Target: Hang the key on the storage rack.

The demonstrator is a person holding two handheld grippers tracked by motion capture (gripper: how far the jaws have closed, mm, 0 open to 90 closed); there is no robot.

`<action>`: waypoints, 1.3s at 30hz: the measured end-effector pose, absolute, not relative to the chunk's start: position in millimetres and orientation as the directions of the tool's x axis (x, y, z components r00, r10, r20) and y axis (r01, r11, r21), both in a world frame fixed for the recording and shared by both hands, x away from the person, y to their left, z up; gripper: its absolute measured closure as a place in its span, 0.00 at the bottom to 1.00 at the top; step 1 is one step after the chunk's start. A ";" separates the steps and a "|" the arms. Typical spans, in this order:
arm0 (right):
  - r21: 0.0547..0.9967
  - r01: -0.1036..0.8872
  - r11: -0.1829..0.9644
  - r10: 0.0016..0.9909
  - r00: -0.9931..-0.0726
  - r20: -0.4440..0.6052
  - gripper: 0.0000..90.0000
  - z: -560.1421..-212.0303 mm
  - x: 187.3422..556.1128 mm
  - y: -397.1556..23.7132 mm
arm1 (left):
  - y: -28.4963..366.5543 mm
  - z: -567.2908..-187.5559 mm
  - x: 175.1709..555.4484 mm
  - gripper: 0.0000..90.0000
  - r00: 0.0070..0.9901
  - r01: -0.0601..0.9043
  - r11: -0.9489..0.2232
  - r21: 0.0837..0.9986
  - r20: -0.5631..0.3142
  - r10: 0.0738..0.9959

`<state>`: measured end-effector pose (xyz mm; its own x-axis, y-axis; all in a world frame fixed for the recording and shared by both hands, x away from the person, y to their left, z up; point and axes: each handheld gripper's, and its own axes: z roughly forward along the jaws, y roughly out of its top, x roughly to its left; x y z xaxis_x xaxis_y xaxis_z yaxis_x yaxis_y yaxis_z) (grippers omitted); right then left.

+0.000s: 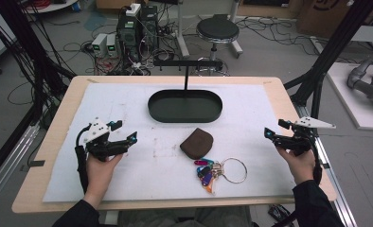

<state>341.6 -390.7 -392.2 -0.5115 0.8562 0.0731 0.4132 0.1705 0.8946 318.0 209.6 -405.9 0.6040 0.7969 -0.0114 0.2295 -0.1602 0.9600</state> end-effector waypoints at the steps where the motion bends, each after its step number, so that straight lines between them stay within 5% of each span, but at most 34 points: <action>1: 0.895 0.413 0.170 0.856 -0.512 0.073 0.24 -392.5 342.1 -390.8 | 209.6 -406.2 318.2 0.29 0.604 0.231 -0.160 0.960 -0.013 0.797; 9: 0.893 0.415 0.172 0.850 -0.521 0.079 0.24 -394.0 343.6 -391.2 | 207.4 -407.0 318.4 0.29 0.608 0.240 -0.156 0.958 -0.023 0.793; 27: 0.873 0.449 0.189 0.799 -0.587 0.129 0.50 -398.5 329.4 -386.8 | 186.3 -405.4 327.5 0.29 0.667 0.231 -0.170 0.958 -0.029 0.744; 39: 0.851 0.458 0.257 0.753 -0.646 0.121 0.51 -405.1 329.3 -362.4 | 162.0 -411.0 330.8 0.34 0.722 0.261 -0.183 0.948 -0.066 0.689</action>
<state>329.3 -362.4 -405.1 -0.6464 0.7534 0.1210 0.4585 0.2568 0.8508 330.8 162.0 -411.0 0.7219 0.6889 -0.0659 0.2609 -0.1828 0.9479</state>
